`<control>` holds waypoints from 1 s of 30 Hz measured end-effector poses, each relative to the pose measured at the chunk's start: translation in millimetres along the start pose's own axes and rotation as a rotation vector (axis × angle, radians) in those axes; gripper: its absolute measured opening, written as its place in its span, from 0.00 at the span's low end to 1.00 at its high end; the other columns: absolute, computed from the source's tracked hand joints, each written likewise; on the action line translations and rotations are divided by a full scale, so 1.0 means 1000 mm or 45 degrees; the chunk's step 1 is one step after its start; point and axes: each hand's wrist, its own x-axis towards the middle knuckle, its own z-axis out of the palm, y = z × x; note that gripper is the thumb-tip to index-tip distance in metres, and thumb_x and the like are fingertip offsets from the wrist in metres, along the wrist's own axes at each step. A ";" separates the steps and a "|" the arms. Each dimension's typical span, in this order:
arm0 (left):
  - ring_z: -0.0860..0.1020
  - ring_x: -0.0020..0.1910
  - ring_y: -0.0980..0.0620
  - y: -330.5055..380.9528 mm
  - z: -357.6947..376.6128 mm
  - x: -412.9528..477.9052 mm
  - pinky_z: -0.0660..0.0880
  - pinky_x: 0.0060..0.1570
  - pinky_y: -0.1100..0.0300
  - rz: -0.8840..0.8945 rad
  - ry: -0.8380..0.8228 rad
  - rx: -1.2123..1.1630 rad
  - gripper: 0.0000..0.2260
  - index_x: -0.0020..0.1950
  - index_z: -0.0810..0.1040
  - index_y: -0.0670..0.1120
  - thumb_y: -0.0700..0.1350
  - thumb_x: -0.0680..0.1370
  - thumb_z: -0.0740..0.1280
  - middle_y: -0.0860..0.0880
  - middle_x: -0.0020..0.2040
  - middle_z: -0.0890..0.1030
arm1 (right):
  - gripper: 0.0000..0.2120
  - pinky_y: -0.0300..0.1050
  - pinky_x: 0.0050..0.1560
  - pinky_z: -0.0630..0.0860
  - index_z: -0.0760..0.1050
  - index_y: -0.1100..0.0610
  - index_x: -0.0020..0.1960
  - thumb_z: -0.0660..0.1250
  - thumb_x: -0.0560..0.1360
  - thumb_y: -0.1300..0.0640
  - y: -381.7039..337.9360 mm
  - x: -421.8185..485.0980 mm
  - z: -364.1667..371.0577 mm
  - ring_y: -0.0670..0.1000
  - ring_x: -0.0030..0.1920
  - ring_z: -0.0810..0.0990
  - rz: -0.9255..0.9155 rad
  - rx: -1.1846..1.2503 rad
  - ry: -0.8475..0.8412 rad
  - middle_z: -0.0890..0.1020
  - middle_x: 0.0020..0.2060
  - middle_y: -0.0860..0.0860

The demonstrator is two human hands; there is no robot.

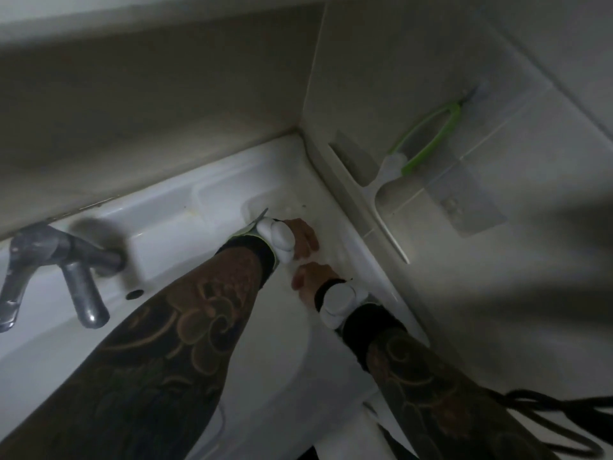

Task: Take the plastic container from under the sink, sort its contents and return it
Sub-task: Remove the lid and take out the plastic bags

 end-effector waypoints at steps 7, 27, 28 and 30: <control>0.83 0.31 0.62 0.005 -0.016 -0.003 0.77 0.33 0.71 -0.020 0.106 -0.124 0.15 0.66 0.75 0.36 0.34 0.80 0.60 0.54 0.33 0.85 | 0.18 0.42 0.68 0.65 0.70 0.60 0.70 0.58 0.80 0.60 -0.001 0.000 -0.014 0.56 0.69 0.70 -0.023 -0.142 -0.361 0.71 0.70 0.56; 0.82 0.30 0.56 0.003 -0.042 0.003 0.77 0.31 0.69 -0.086 0.025 -0.151 0.15 0.67 0.74 0.37 0.38 0.82 0.58 0.50 0.36 0.87 | 0.11 0.42 0.38 0.72 0.74 0.55 0.41 0.56 0.78 0.64 0.007 0.023 -0.012 0.49 0.34 0.74 0.412 1.729 -0.167 0.78 0.36 0.52; 0.84 0.40 0.53 0.005 -0.040 0.001 0.79 0.40 0.66 -0.066 0.103 -0.030 0.14 0.66 0.75 0.40 0.37 0.80 0.61 0.47 0.47 0.87 | 0.11 0.42 0.38 0.72 0.73 0.55 0.40 0.57 0.79 0.63 0.008 0.025 -0.011 0.49 0.33 0.74 0.461 1.786 -0.149 0.78 0.36 0.52; 0.81 0.57 0.47 0.010 -0.039 -0.003 0.77 0.55 0.58 -0.028 0.261 0.207 0.15 0.64 0.77 0.44 0.36 0.78 0.63 0.44 0.60 0.81 | 0.11 0.43 0.38 0.72 0.73 0.56 0.39 0.58 0.79 0.61 0.011 0.026 -0.005 0.49 0.33 0.74 0.520 1.837 -0.146 0.78 0.37 0.52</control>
